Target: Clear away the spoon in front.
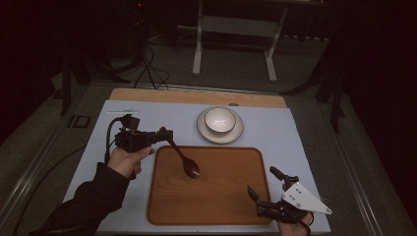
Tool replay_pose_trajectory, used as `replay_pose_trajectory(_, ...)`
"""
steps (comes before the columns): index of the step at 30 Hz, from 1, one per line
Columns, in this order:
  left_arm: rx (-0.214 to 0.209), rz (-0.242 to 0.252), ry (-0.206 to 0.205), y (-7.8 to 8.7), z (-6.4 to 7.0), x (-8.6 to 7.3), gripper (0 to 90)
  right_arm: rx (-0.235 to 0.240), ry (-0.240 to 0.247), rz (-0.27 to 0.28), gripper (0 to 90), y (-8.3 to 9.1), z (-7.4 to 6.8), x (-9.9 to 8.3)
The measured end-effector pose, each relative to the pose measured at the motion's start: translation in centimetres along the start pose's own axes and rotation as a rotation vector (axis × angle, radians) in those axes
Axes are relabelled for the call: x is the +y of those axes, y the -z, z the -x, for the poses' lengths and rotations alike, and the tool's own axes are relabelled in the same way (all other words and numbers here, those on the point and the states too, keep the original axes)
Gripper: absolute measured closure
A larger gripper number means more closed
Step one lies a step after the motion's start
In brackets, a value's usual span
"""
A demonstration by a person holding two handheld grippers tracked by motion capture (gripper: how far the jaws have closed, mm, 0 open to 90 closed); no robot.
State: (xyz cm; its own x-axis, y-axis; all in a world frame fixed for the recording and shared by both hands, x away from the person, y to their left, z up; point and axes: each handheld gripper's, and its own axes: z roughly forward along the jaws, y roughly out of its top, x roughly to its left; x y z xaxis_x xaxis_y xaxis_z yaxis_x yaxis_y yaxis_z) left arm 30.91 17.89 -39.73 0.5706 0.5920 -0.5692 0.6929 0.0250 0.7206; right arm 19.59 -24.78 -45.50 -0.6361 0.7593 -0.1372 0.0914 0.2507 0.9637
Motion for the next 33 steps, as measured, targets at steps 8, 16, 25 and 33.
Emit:
replay_pose_trajectory(8,-0.054,-0.108,-0.022,0.1,0.4,-1.2,84.0,0.0,0.003,-0.004,11.7,-0.1,0.0,0.0)
replay_pose_trajectory(16,-0.139,-0.165,-0.071,-0.6,0.6,-2.3,83.9,-0.001,0.015,-0.005,11.7,-0.1,-0.2,0.1)
replay_pose_trajectory(25,-0.146,-0.283,-0.058,-2.8,-0.2,-3.0,83.8,0.0,0.013,-0.007,11.8,-0.1,-0.1,0.0)
replay_pose_trajectory(33,-0.138,-0.368,-0.056,-4.6,-0.8,-3.4,83.7,0.004,0.013,-0.011,11.8,-0.2,-0.1,0.0)
